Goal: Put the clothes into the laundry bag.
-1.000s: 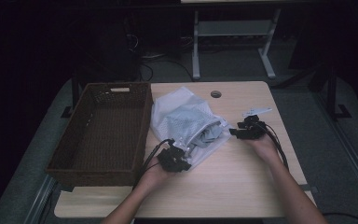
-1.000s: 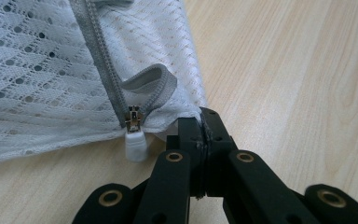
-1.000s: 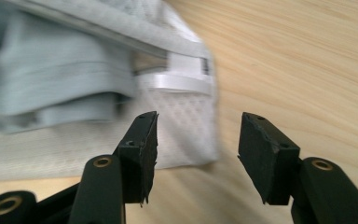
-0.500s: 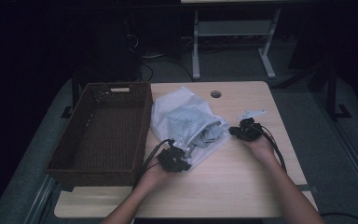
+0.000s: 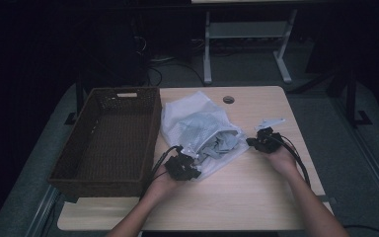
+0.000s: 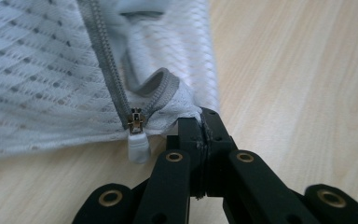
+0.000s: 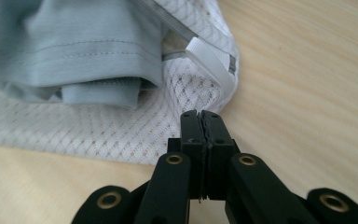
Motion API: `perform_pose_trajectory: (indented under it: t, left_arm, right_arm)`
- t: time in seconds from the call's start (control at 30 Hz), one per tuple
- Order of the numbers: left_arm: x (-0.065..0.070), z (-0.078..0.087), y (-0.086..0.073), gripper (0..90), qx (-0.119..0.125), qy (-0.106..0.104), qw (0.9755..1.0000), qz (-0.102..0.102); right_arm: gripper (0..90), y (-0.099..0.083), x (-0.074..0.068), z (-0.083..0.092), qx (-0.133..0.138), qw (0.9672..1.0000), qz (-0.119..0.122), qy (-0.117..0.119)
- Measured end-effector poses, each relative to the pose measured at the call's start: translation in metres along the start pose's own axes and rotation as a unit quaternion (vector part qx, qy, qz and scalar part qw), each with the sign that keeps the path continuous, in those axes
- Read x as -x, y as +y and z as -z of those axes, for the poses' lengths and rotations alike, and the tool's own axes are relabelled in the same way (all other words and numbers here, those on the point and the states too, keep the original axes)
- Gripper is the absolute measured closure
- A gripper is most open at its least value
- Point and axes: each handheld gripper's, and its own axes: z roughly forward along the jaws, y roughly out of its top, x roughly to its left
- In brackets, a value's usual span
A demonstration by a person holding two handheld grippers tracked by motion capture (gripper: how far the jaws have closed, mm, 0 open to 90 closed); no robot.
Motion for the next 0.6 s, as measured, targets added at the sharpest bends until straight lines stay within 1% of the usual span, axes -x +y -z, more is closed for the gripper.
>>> perform_pose_trajectory:
  t: [0.07,0.2,0.3,0.4,0.6]
  left_arm:
    - [-0.002,0.001,0.000,88.7,-0.002,0.004,1.0000,0.000]
    - [-0.004,0.000,-0.002,88.6,-0.002,0.013,0.9999,0.009]
    - [-0.007,0.000,-0.002,88.4,-0.002,0.019,0.9997,0.015]
    - [-0.009,0.000,-0.003,88.3,-0.003,0.026,0.9995,0.020]
    - [-0.012,0.002,-0.004,88.2,-0.003,0.036,0.9989,0.029]
  right_arm:
    - [88.6,-0.005,-0.005,0.008,-0.007,1.0000,0.005,-0.001]
    - [88.6,-0.016,-0.017,0.023,-0.019,0.9997,0.018,0.004]
    - [88.6,-0.023,-0.024,0.035,-0.021,0.9995,0.019,0.013]
    - [88.6,-0.032,-0.033,0.048,-0.018,0.9994,0.018,0.023]
    - [88.6,-0.048,-0.050,0.065,-0.021,0.9988,0.022,0.039]
